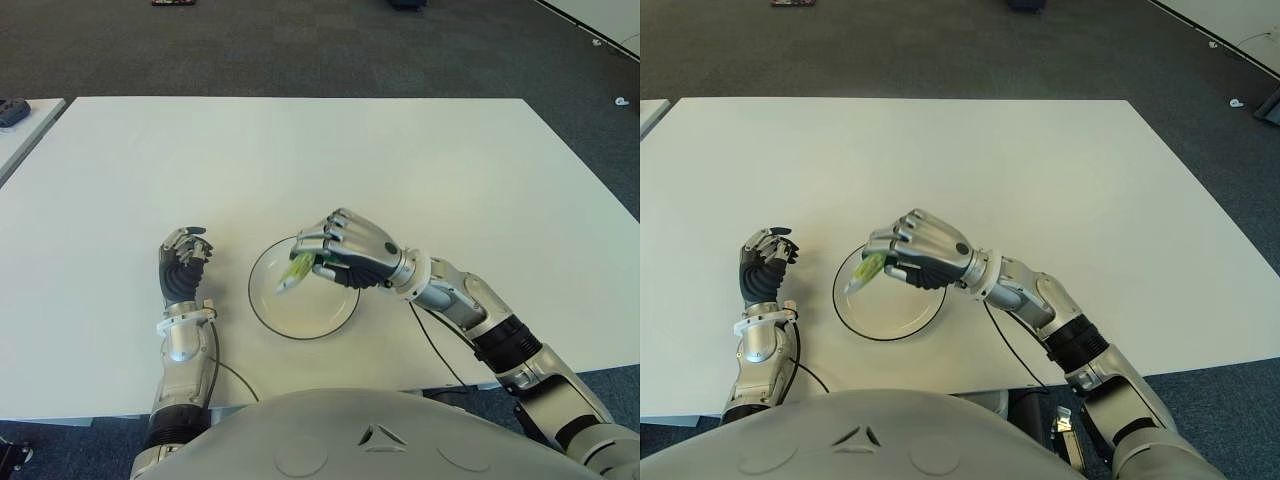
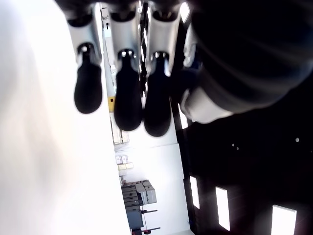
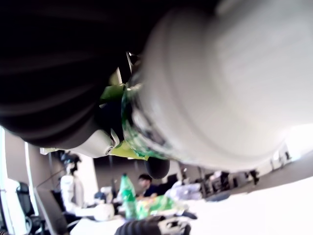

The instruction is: Put the toothpaste on the table into the plate.

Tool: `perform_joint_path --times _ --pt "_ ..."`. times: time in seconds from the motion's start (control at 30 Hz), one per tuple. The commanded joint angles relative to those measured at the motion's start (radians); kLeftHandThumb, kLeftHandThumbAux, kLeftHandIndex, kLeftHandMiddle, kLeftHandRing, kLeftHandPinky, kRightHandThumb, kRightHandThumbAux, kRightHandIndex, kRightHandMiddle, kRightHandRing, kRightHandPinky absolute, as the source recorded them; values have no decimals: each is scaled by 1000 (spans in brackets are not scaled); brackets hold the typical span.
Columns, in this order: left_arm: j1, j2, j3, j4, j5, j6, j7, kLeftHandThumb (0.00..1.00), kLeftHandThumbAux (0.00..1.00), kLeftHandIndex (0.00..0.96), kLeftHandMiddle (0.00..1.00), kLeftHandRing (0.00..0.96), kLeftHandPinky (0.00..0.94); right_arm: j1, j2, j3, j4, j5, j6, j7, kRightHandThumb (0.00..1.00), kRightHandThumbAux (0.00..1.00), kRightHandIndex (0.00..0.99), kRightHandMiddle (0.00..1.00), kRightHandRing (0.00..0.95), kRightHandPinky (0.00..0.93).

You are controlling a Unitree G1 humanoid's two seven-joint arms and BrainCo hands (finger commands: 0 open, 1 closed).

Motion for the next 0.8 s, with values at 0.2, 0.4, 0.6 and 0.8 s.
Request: perform_joint_path --times 0.2,0.4,0.6,0.8 --pt "3 -3 -5 -15 40 39 20 696 721 433 635 637 617 -69 29 24 90 -233 -76 -77 719 713 435 855 893 900" --pt "6 -4 -1 -14 39 43 24 695 722 432 637 639 619 -77 29 47 123 -316 -80 -108 695 719 438 892 899 902" --pt "7 -6 1 -10 25 44 17 696 722 432 634 636 618 -100 20 78 164 -390 -64 -122 693 721 438 897 901 898" --pt "15 -5 0 -15 23 36 14 697 722 432 637 641 635 -119 16 113 200 -456 -28 -127 700 720 439 898 900 899"
